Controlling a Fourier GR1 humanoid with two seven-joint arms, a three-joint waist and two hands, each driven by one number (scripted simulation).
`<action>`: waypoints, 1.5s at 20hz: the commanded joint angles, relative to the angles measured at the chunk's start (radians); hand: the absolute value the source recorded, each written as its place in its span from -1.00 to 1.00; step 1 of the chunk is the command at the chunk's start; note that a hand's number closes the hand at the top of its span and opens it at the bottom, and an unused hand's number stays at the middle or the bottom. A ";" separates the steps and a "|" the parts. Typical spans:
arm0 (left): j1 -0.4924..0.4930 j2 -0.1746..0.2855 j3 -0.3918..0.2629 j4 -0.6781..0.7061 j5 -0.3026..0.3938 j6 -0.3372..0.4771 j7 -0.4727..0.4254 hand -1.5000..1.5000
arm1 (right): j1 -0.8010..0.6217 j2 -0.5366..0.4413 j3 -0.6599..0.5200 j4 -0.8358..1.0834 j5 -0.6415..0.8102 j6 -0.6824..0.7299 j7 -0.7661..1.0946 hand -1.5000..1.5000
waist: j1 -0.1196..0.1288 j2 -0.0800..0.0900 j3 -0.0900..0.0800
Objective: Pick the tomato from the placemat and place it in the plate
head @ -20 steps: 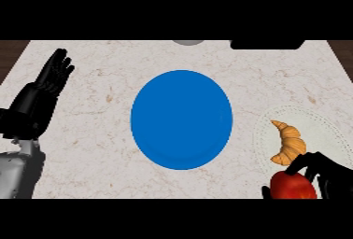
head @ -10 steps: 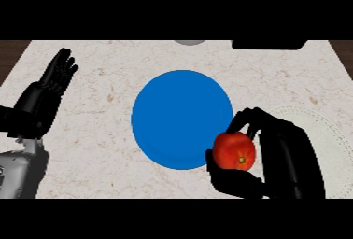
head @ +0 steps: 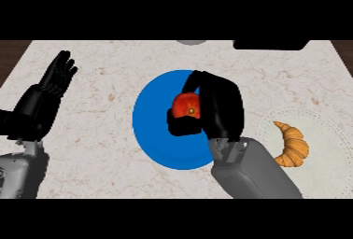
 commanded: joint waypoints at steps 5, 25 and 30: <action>-0.010 -0.010 -0.002 0.014 -0.023 -0.003 -0.003 0.00 | -0.187 0.010 -0.011 0.473 -0.088 -0.194 -0.120 1.00 | 0.000 0.002 0.000; -0.082 -0.021 -0.004 0.025 -0.024 -0.020 0.025 0.00 | -0.369 0.010 0.011 0.755 -0.675 -0.755 -0.448 -1.00 | 0.025 0.006 0.001; -0.027 -0.026 0.012 0.012 -0.040 0.001 0.026 0.00 | -0.240 0.010 -0.085 0.642 -0.706 -0.763 -0.563 -1.00 | -0.017 -0.004 0.001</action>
